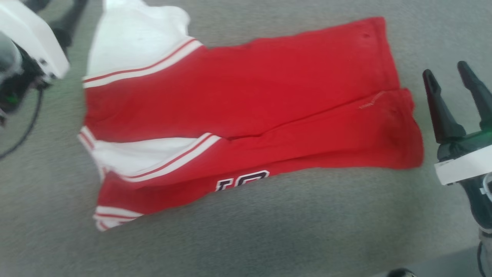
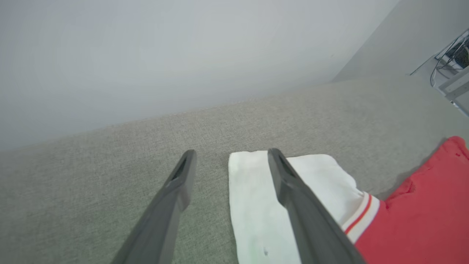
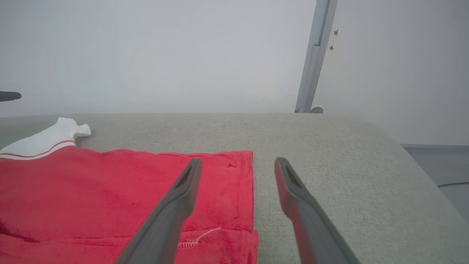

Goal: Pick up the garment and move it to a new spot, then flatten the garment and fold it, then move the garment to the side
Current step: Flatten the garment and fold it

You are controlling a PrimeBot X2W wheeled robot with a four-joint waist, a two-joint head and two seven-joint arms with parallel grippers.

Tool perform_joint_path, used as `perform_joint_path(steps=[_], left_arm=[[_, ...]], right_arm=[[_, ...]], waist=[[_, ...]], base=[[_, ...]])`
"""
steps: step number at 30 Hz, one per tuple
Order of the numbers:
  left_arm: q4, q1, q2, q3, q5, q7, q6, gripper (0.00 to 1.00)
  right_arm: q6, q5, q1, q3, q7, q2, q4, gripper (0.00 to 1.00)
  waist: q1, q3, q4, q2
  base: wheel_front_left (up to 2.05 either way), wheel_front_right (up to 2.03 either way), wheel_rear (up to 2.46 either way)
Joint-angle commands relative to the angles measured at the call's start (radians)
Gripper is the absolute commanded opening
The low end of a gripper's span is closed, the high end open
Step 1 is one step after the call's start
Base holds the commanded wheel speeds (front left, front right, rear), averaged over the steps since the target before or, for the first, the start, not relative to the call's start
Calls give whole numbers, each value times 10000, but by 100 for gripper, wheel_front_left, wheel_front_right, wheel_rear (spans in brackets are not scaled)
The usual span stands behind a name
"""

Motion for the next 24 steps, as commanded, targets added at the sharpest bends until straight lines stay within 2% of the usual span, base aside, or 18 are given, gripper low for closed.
perform_joint_path(steps=[1,5,11,14,16,17,18,19,20,24], left_arm=[[338,-310,-52,-70,-3,362,-126,100],[1541,-1262,-231,-466,-157,2302,-560,100],[2797,-2333,-482,-856,-556,5211,-732,100],[3065,-2628,-675,-980,-828,6369,-861,100],[3136,-2772,-787,-1020,-906,6762,-957,100],[3173,-2820,-841,-1047,-878,6888,-1005,72],[3178,-2873,-900,-1085,-902,7015,-1057,33],[3205,-2896,-963,-1075,-962,7069,-1093,9],[3243,-2893,-1027,-1076,-1005,7173,-1125,0],[3268,-3037,-1137,-1149,-961,7205,-1240,0]], right_arm=[[0,22,-142,59,-147,60,91,100],[0,122,-214,304,-360,96,400,100],[0,313,-389,634,-356,-8,710,100],[0,420,-457,764,-338,-71,802,100],[0,477,-587,815,-285,-131,850,100],[0,496,-658,853,-232,-176,896,100],[0,534,-727,905,-160,-234,925,100],[0,554,-838,943,-79,-307,951,100],[0,595,-991,980,37,-361,985,100],[0,818,-1897,1389,945,-755,1198,100]], waist=[[0,281,-435,0],[0,446,-816,0],[0,741,-1141,0],[0,908,-1224,0],[0,1018,-1233,0],[0,1059,-1228,0],[0,1095,-1212,0],[0,1128,-1192,0],[0,1152,-1175,0],[0,1243,-1034,0]], base=[[0,0,0],[0,0,0],[0,0,0],[0,0,0],[0,0,0],[0,0,0],[0,0,0],[0,0,0],[0,0,0],[0,0,0]])
